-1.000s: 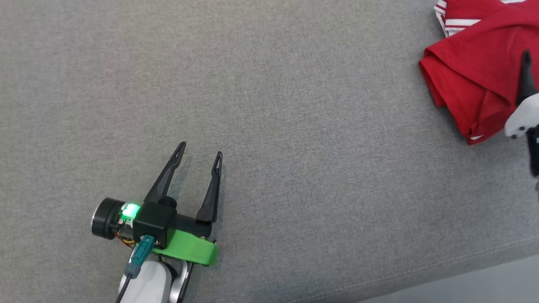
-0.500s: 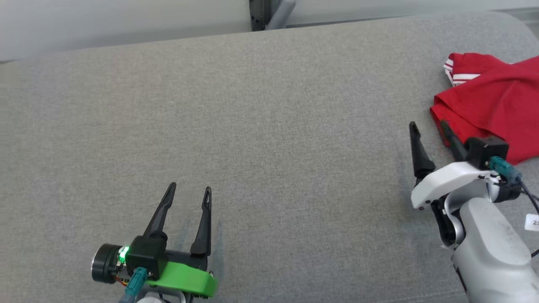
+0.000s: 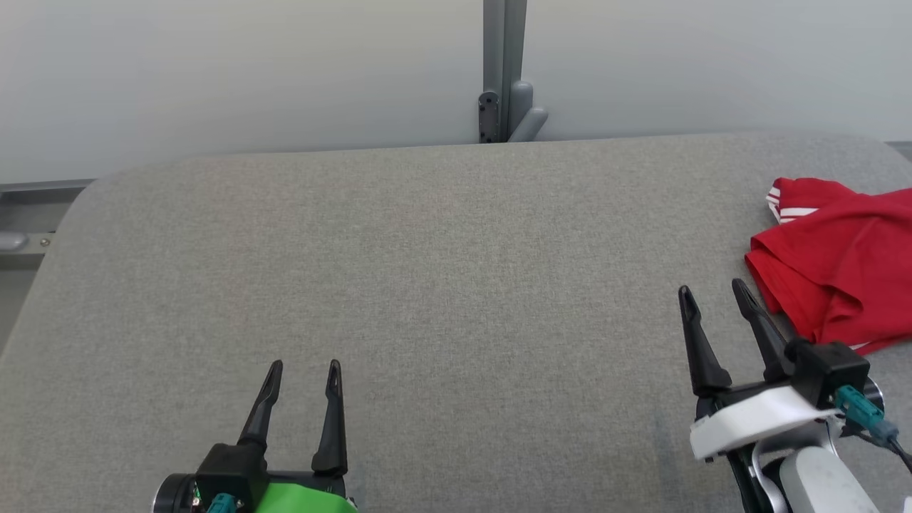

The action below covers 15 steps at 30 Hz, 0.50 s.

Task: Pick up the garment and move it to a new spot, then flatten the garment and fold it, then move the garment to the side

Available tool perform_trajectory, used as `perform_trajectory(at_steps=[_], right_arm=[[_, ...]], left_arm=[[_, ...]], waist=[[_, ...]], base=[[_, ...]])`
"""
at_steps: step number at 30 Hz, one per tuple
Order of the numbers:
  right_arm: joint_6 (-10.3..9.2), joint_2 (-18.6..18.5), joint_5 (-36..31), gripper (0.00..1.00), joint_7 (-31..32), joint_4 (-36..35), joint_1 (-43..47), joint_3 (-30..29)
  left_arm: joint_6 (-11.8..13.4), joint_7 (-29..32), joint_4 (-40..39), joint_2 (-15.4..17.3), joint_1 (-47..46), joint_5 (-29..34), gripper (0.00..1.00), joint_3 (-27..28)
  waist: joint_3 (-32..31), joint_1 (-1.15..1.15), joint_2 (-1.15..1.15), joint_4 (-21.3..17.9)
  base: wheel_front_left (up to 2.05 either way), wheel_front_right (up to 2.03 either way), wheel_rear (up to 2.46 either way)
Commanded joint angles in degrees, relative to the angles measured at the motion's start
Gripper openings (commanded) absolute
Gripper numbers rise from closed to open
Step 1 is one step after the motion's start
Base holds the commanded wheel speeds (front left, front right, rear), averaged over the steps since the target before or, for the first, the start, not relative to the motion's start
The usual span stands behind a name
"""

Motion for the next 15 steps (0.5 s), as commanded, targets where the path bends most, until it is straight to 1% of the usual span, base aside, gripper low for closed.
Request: perform_trajectory(at_steps=[1, 8, 15], right_arm=[[-0.05, 0.13, -1.15, 1.0, -0.16, -2.12, 2.34, -0.38], [-0.05, 1.86, -4.59, 1.0, -0.16, -9.72, 11.34, -1.74], [-0.05, 3.27, -6.18, 1.0, -0.16, -11.22, 15.9, -1.39]], left_arm=[[0.39, -0.14, -0.11, 0.03, 1.01, -0.6, 1.0, 0.25], [1.03, -0.14, -0.56, 0.02, 3.14, -0.45, 1.0, 1.89], [-0.23, -0.13, -1.59, 0.02, 5.66, 0.61, 1.0, 3.17]], waist=[[-2.34, 0.0, 0.0, 1.87], [-3.91, 0.0, 0.0, 1.67], [-4.62, 0.0, 0.0, 0.99]], base=[[0.0, 0.0, 0.0], [0.0, 0.0, 0.0], [0.0, 0.0, 0.0]])
